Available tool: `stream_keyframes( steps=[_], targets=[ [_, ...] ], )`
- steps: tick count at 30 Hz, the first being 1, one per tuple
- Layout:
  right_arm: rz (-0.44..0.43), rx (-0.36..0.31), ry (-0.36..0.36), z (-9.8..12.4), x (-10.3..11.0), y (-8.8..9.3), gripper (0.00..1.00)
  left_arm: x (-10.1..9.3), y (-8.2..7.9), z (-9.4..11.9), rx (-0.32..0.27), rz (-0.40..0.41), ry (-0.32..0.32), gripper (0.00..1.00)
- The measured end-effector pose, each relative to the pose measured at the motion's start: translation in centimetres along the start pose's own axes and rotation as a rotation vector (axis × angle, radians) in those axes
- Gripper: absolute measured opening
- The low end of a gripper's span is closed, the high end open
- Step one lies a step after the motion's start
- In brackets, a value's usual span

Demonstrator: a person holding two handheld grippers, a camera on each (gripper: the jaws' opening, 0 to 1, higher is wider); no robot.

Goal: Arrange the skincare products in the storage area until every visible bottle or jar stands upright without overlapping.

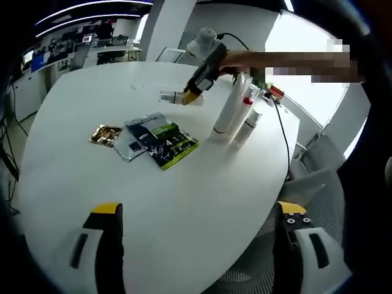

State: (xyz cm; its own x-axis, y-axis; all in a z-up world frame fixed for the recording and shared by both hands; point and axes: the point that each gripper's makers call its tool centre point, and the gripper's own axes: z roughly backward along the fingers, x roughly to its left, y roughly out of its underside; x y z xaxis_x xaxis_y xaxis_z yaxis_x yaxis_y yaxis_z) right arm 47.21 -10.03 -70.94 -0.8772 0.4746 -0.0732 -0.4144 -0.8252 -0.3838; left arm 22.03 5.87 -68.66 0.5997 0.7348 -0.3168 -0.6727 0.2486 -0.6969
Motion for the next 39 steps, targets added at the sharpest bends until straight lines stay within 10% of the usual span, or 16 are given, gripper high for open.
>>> stream_keyframes(
  steps=[12,19,25,39],
  targets=[
    [-0.134,-0.184,0.113,7.4,-1.2,-0.1,0.19,-1.1,-0.7,0.4,-0.029,-0.04,0.021,0.97],
    [-0.288,-0.485,0.159,15.9,-1.1,-2.2,0.19,-2.9,-2.0,1.3,-0.088,-0.053,0.057,0.96],
    [-0.41,-0.693,0.138,21.0,1.0,-2.9,0.19,-4.3,-3.5,2.5,-0.12,-0.082,0.072,0.96],
    [-0.462,-0.921,0.096,25.5,7.4,-0.7,0.19,-7.5,-7.3,4.8,-0.189,-0.141,0.115,0.97]
  ],
)
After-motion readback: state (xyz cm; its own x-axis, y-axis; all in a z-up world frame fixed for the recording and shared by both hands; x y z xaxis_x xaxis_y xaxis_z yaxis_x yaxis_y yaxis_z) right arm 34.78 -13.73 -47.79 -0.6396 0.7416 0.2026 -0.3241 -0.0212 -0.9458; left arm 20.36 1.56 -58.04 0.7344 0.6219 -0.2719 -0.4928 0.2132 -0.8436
